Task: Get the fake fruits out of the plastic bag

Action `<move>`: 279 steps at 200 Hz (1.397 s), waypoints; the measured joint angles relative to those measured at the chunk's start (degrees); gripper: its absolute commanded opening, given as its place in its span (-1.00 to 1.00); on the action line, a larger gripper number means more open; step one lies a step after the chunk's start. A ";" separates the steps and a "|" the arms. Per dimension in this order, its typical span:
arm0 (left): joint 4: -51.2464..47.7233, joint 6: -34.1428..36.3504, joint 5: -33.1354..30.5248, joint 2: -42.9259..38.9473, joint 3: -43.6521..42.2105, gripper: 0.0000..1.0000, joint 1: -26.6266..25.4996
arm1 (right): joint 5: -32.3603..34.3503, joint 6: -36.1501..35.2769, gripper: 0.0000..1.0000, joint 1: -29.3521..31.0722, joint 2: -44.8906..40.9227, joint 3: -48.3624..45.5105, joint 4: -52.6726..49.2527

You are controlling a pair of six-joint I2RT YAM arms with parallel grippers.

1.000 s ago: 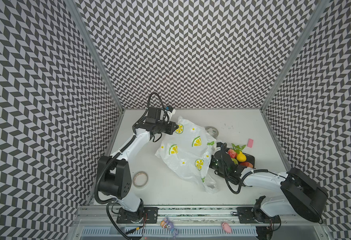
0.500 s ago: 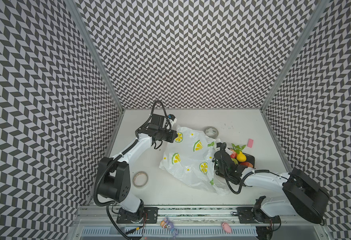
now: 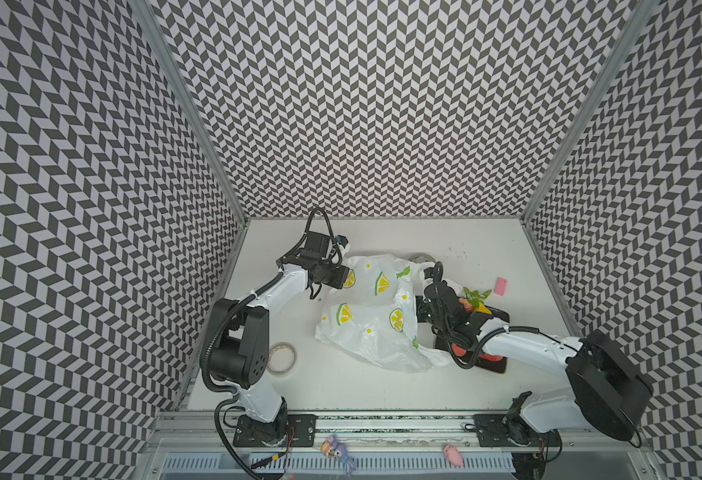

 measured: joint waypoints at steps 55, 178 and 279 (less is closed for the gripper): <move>-4.33 -0.98 0.28 -7.06 9.14 -1.00 -6.36 | -3.54 0.76 0.29 -0.28 0.17 -4.26 0.87; -5.99 -1.68 -5.14 -1.44 3.10 -1.00 -3.41 | -8.17 1.07 0.30 -0.02 -0.90 -4.90 1.36; 6.93 8.52 -11.04 3.28 1.11 -1.00 -2.95 | -9.49 -0.24 0.25 -0.02 -19.21 -12.15 -3.61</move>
